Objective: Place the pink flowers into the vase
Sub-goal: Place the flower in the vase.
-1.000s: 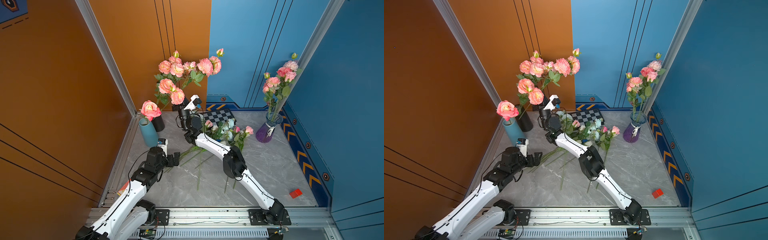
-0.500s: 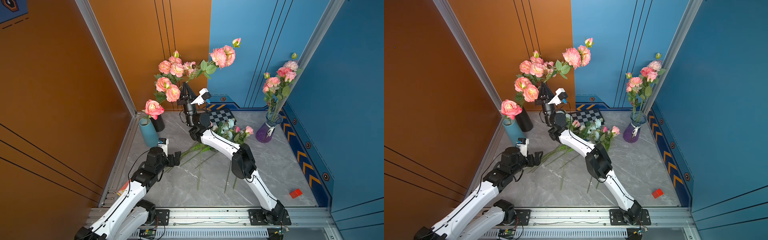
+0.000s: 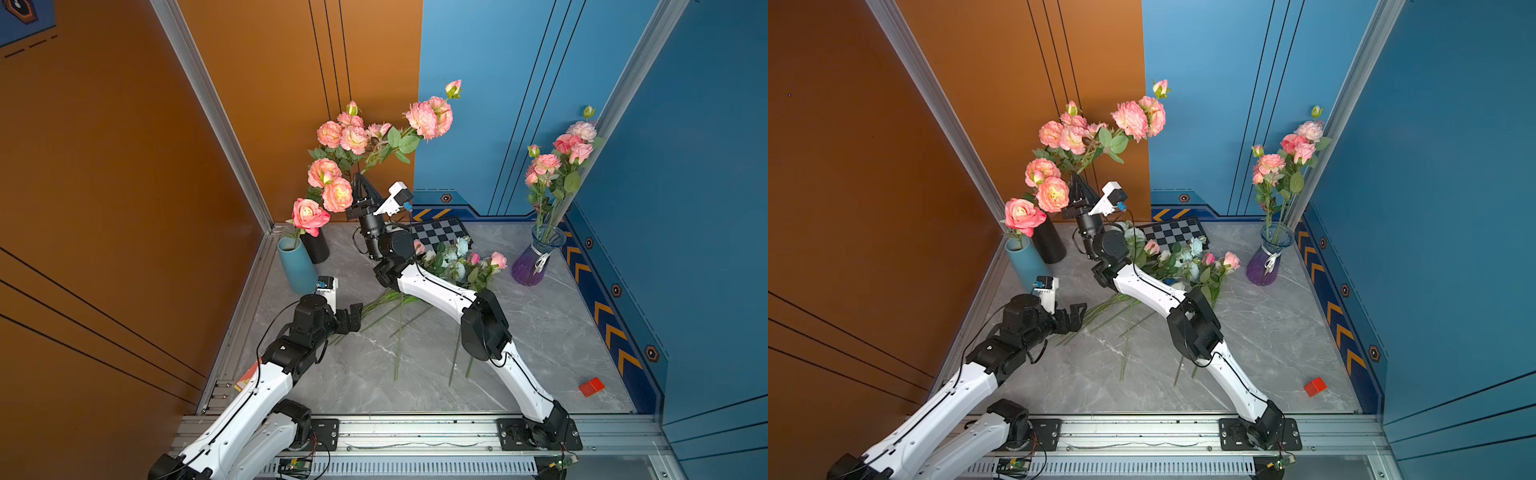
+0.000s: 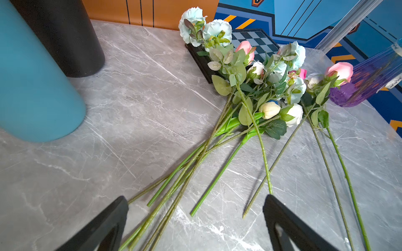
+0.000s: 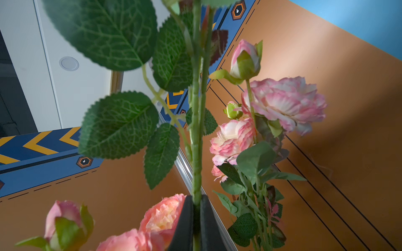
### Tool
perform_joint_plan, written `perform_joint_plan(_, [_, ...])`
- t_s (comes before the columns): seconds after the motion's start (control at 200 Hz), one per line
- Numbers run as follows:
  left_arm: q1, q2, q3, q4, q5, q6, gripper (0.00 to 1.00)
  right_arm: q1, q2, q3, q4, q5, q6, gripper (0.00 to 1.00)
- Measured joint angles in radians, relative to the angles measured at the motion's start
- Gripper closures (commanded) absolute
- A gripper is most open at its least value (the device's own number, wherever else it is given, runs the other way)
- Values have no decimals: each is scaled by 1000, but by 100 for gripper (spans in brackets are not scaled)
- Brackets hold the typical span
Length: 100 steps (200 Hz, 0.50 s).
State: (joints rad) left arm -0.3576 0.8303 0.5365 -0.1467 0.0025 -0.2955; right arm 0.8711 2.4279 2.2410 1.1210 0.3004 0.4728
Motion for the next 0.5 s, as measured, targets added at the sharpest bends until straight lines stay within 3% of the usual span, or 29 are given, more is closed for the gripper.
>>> perform_joint_plan(0.501, [-19,-17,0,-3,-1,0,1,27,18,-6,-11,-13,-5,100])
